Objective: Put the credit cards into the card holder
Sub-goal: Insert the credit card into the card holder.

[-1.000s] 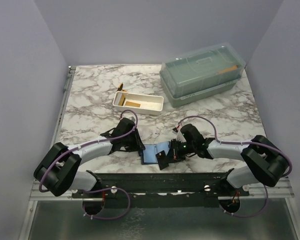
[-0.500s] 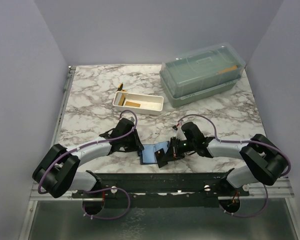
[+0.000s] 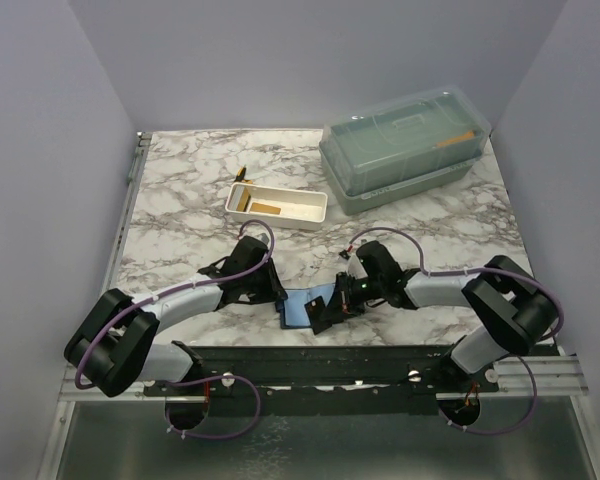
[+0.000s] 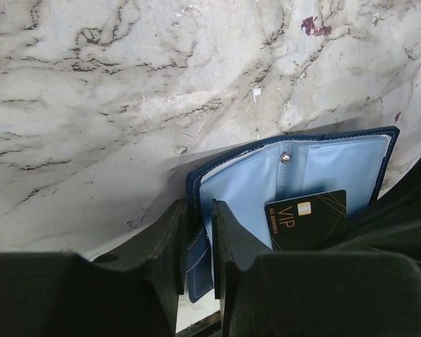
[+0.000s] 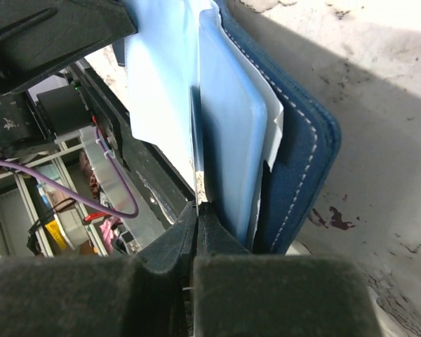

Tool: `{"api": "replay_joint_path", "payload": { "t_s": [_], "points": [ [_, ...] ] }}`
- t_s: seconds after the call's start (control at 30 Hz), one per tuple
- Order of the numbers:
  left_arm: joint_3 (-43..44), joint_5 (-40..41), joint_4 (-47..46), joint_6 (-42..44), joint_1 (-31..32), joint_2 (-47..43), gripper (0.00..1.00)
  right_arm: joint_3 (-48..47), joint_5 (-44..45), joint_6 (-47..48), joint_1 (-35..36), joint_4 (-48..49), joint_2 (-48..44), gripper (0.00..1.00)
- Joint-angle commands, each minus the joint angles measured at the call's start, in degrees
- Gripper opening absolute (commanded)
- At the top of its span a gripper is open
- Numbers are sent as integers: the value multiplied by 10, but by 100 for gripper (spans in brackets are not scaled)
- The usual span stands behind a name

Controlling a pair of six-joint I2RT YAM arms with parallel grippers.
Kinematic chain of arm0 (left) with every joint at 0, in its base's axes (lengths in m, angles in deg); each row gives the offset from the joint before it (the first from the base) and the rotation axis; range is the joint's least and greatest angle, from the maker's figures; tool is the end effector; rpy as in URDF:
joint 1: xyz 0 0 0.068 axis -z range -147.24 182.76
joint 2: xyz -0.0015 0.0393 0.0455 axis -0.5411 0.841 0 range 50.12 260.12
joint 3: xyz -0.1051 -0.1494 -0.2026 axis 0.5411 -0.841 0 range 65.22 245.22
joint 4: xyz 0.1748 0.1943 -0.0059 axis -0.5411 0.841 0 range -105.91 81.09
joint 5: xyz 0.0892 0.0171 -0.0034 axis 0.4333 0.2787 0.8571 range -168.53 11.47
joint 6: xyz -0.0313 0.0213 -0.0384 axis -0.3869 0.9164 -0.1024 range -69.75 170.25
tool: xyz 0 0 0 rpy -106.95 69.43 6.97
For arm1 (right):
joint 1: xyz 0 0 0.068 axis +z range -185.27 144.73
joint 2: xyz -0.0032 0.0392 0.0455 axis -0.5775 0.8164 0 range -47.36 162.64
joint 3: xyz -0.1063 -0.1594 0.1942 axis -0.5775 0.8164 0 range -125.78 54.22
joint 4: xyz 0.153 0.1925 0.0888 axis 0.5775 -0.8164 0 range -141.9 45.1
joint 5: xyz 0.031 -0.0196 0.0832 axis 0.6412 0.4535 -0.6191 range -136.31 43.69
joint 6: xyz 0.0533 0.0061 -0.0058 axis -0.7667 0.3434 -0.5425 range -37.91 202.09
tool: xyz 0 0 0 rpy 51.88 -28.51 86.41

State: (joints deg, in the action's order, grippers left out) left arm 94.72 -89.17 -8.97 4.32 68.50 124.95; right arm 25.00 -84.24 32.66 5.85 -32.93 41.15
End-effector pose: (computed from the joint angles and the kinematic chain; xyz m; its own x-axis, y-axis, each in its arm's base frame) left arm 0.1848 -0.1411 0.1501 -0.9249 -0.2043 -0.3207 0.0019 0.8409 -0.5411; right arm 0.1808 0.1868 0.1223 -0.9927 -0.0713 -0.0974 -0.1207 0.5756 0.8087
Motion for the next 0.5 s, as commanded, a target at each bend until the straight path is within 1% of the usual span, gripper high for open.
{"api": "replay_joint_path", "payload": {
  "t_s": [0.0, 0.2, 0.47],
  "points": [
    [-6, 1, 4, 13, 0, -11, 24, -16, -17, 8, -6, 17, 23, 0],
    [-5, -4, 1, 17, 1, -7, 22, -20, -41, 11, -17, 51, 56, 0],
    [-8, -10, -4, 16, 1, -7, 21, -27, -40, 24, -30, 91, 84, 0]
  ]
}}
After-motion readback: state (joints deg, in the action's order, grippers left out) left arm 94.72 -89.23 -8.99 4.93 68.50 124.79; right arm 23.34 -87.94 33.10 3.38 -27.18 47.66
